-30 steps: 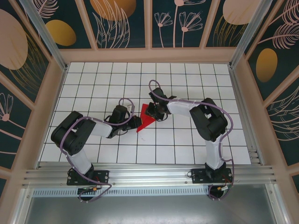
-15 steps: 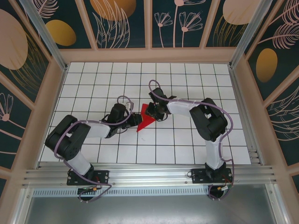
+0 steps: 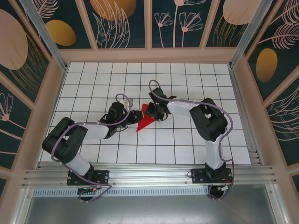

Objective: Fold a paper plane with a square sheet of paper (pick it up from the middle)

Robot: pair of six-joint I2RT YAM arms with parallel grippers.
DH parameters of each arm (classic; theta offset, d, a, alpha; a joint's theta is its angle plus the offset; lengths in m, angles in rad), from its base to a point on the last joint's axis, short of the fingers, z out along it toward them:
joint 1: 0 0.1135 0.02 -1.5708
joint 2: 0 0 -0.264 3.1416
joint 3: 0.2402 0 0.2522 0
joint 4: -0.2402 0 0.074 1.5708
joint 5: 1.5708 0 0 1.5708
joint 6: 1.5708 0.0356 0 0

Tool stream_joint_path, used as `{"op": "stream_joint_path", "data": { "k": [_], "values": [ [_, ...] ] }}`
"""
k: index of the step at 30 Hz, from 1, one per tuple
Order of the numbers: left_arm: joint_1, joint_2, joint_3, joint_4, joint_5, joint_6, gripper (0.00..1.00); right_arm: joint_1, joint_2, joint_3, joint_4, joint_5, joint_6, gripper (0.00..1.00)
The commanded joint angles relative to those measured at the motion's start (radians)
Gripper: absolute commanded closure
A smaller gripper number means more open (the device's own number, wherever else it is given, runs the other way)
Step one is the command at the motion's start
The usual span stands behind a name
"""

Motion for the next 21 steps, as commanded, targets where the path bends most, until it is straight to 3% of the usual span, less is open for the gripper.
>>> {"op": "stream_joint_path", "data": {
  "k": [1, 11, 21],
  "values": [
    [0.003, 0.031, -0.011, 0.040, 0.059, -0.013, 0.81, -0.003, 0.164, -0.073, -0.129, 0.116, 0.009, 0.64],
    [0.003, 0.113, 0.011, 0.004, 0.081, -0.014, 0.83, -0.003, 0.163, -0.074, -0.126, 0.109, 0.011, 0.64],
    [0.003, 0.126, 0.041, -0.133, -0.038, 0.028, 0.84, -0.005, 0.163, -0.075, -0.128, 0.110, 0.010, 0.64]
  ]
}}
